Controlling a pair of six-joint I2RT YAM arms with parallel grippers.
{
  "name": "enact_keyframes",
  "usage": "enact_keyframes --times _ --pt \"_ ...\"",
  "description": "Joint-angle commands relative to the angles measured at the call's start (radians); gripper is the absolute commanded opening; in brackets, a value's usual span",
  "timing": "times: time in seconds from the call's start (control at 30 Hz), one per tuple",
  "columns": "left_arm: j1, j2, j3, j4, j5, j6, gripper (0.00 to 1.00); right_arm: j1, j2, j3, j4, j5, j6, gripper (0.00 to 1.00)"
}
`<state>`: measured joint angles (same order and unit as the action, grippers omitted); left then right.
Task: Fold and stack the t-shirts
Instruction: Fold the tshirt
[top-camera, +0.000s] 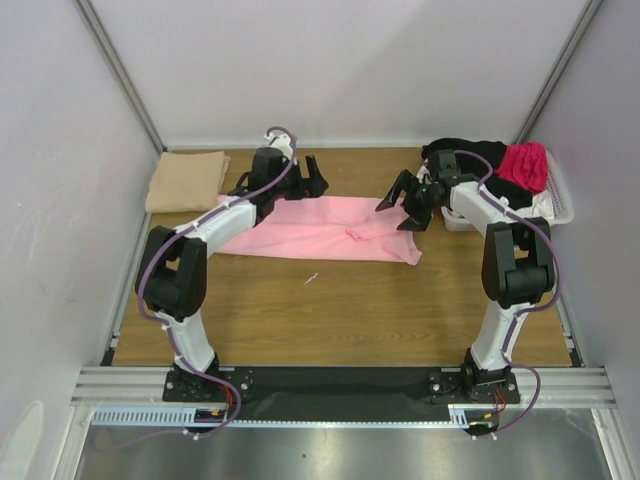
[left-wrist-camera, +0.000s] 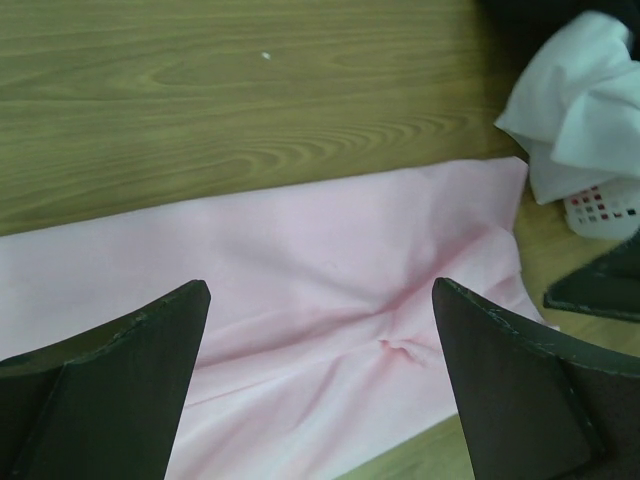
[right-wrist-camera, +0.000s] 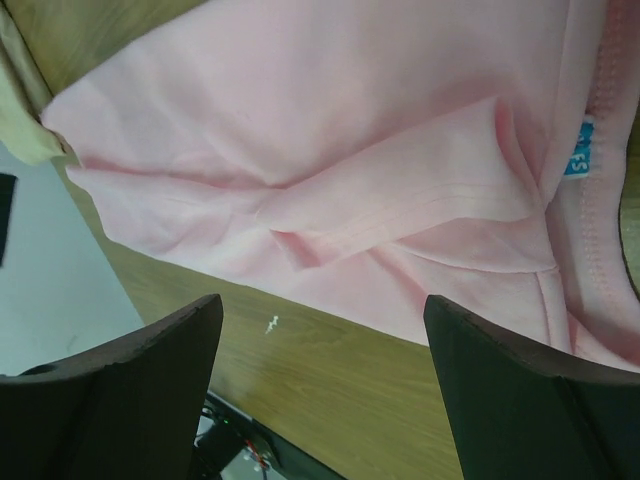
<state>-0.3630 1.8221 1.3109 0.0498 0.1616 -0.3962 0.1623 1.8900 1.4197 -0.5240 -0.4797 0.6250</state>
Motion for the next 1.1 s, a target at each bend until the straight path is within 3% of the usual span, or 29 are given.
enact_keyframes --times 0.0,0.2,0.5,0.73,1.07 --pt "-0.040 -0.003 -0.004 0.013 -0.006 -0.044 1.00 0.011 -0.028 -0.001 0.139 0.032 0.137 0.89" --pt "-0.054 -0.061 -0.166 0.022 -0.105 -0.214 1.00 0.081 -0.035 -0.117 0.316 0.070 0.269 0.89" --pt "-0.060 -0.115 -0.343 0.091 -0.158 -0.291 1.00 0.118 -0.020 -0.271 0.495 0.101 0.398 0.89" --pt "-0.056 -0.098 -0.334 0.133 -0.238 -0.262 1.00 0.123 0.001 -0.257 0.493 0.119 0.374 0.88" --pt "0.044 -0.037 -0.380 0.258 -0.217 -0.271 1.00 0.121 0.007 -0.249 0.449 0.145 0.341 0.87"
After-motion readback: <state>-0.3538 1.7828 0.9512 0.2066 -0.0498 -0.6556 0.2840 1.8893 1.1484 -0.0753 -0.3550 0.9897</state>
